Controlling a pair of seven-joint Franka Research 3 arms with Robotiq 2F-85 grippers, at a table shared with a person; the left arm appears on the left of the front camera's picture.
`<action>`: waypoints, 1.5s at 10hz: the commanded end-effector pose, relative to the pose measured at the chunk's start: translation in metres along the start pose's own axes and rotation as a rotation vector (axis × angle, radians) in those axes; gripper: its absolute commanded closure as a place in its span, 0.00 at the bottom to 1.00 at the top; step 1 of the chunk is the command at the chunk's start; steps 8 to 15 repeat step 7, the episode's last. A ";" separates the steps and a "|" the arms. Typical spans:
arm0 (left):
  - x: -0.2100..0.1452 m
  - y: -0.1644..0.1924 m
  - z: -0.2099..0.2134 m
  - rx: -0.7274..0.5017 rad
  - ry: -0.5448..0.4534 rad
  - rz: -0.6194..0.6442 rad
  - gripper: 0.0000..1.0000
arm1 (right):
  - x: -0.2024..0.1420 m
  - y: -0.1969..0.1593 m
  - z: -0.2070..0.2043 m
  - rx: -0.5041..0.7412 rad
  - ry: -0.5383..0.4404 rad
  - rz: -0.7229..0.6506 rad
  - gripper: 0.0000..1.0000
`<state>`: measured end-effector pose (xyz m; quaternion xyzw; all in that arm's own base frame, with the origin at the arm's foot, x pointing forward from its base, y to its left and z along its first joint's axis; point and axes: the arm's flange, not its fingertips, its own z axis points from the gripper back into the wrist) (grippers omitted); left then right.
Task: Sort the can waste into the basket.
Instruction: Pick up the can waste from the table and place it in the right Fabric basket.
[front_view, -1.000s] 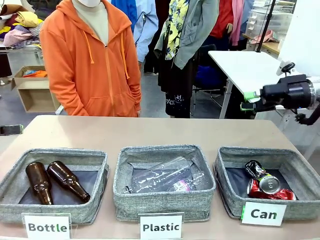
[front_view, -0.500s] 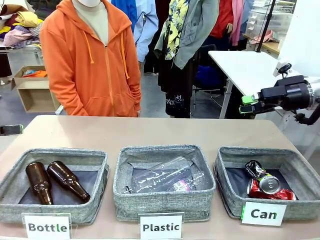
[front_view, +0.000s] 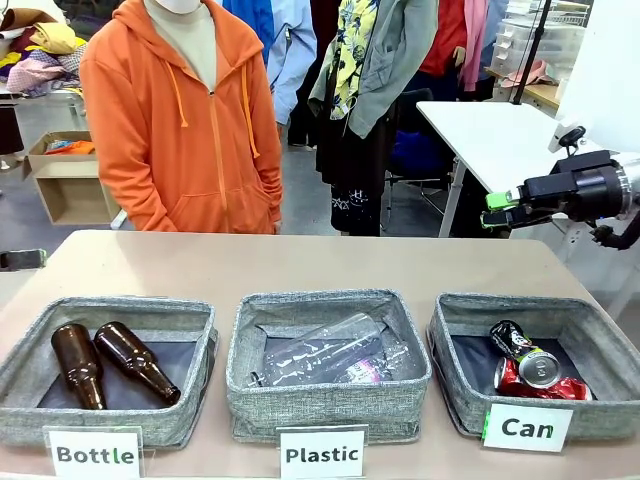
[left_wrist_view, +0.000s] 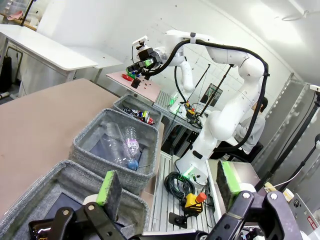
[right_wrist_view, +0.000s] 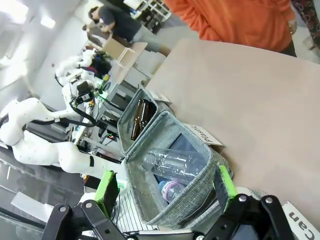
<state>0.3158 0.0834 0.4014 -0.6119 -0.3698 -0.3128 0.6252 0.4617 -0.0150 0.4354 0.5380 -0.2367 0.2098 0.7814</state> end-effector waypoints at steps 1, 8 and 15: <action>0.001 -0.004 -0.007 0.009 -0.022 0.006 0.00 | 0.001 0.001 0.002 0.009 -0.002 0.023 0.00; 0.001 -0.004 -0.007 0.009 -0.022 0.006 0.00 | 0.001 0.001 0.002 0.009 -0.002 0.023 0.00; 0.001 -0.004 -0.007 0.009 -0.022 0.006 0.00 | 0.001 0.001 0.002 0.009 -0.002 0.023 0.00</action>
